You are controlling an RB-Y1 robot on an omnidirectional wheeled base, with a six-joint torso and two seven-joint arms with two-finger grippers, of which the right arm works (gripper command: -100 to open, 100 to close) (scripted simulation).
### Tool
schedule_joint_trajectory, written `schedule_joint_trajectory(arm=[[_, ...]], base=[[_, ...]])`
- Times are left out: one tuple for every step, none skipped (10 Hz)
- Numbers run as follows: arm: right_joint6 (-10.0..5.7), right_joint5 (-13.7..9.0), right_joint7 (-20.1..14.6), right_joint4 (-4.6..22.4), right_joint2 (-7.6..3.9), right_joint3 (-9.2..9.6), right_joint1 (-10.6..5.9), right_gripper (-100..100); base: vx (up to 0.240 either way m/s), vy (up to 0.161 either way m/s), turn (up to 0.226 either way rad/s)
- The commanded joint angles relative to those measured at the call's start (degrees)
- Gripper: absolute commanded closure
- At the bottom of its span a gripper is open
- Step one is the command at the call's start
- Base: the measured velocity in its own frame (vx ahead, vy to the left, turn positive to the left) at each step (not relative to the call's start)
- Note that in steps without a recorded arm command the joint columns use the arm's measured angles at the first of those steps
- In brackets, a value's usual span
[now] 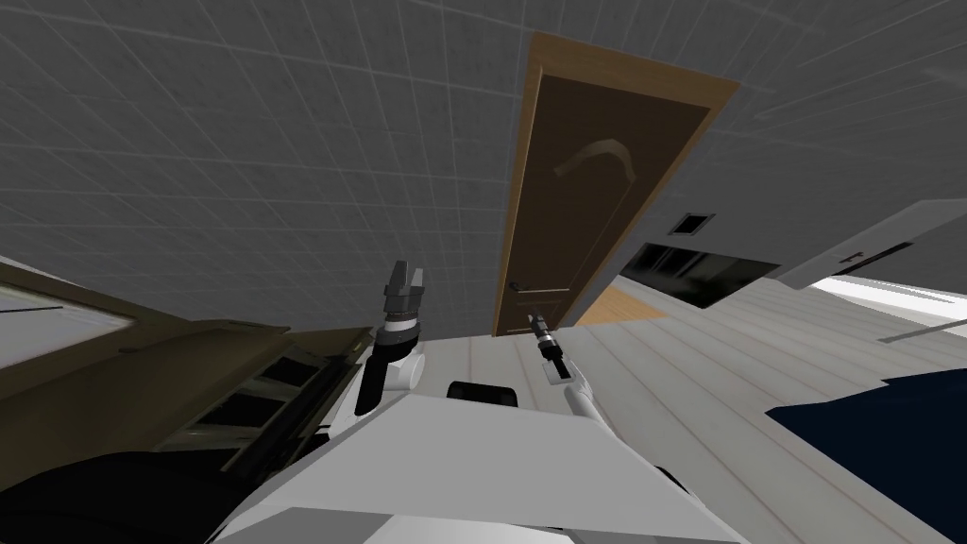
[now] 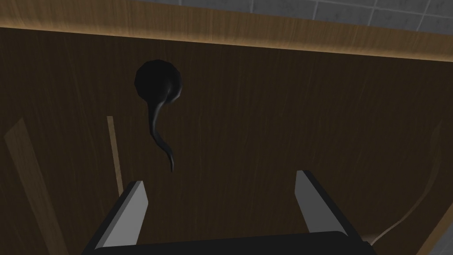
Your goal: Pull the door open
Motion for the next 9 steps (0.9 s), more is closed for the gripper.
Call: schedule_joint_trajectory(arm=[[-0.22,0.25,-0.39,2.03,-0.28,-0.09,-0.87,-100],[-0.42,0.44,-0.68,3.53,-0.49,-0.17,-1.5,-100],[-0.63,0.62,-0.97,5.02,-0.69,-0.26,-2.13,-100],[-0.83,0.8,-1.26,6.51,-0.9,-0.34,-2.77,-100],[-1.03,0.98,-1.54,7.99,-1.1,-0.42,-3.4,-100],[-1.2,1.13,-1.77,9.18,-1.26,-0.48,-3.9,-100],[-1.36,1.27,-2.0,10.37,-1.42,-0.55,-4.41,-100],[-1.52,1.42,-2.23,11.55,-1.57,-0.62,-4.91,-100],[-1.81,1.67,-2.63,13.63,-1.85,-0.73,-5.79,-100]], base=[[0.054,-0.013,0.008],[0.086,-0.011,0.009],[0.1,-0.013,0.011],[0.106,-0.026,0.012],[0.091,-0.03,0.014],[0.082,-0.026,0.01],[0.094,-0.014,0.009],[0.098,-0.016,0.008],[0.123,-0.023,0.015]])
